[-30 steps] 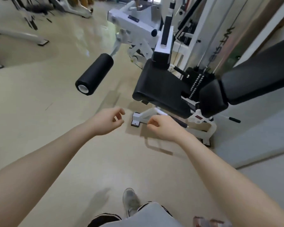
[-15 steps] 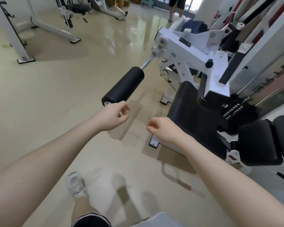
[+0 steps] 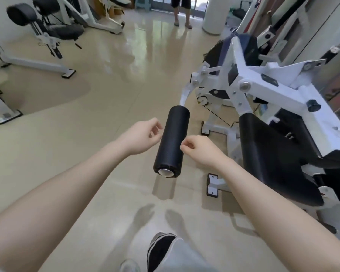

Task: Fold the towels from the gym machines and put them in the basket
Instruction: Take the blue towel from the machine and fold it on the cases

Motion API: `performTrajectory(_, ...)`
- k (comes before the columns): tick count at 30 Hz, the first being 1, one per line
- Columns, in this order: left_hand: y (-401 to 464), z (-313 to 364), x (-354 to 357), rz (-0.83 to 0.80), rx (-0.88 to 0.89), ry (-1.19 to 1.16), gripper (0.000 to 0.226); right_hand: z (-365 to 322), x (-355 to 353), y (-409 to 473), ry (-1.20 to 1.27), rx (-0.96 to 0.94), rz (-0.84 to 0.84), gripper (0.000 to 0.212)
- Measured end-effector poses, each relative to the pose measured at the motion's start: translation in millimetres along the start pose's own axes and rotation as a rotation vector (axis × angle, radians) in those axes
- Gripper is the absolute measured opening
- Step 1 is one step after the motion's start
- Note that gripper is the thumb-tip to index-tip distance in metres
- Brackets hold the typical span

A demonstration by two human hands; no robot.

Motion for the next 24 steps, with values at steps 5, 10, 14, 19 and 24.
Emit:
performTrajectory(5,63.0,-53.7,-18.2,-0.073,0.056,0.026,0.025,-12.7,15.2,77.4,0.032,0.078,0.036,0.024)
performTrajectory(10,161.0,-104.4,-29.0,-0.129,0.109,0.041,0.026,-7.3,31.6,183.5,0.101,0.173,0.094,0.024)
performTrajectory(14,266.6,-128.1,-34.0,-0.183,0.190,0.076,0.026,7.9,29.6,288.3,0.125,0.272,0.154,0.023)
performTrajectory(19,397.5,-140.5,-38.3,-0.263,0.235,0.071,0.026,24.8,-6.6,396.8,0.167,0.414,0.313,0.023)
performTrajectory(24,512.3,-148.8,-19.3,-0.324,0.287,0.046,0.026,43.0,-41.7,473.8,0.149,0.481,0.513,0.018)
Point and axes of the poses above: each hand's wrist, its own y-axis towards the middle knuckle, its own x-axis out of the palm, z = x × y, the point moved 8 cm from there along y, towards the middle knuckle, and after that the axes turned 10 degrees about z, right-handed, at the moved point
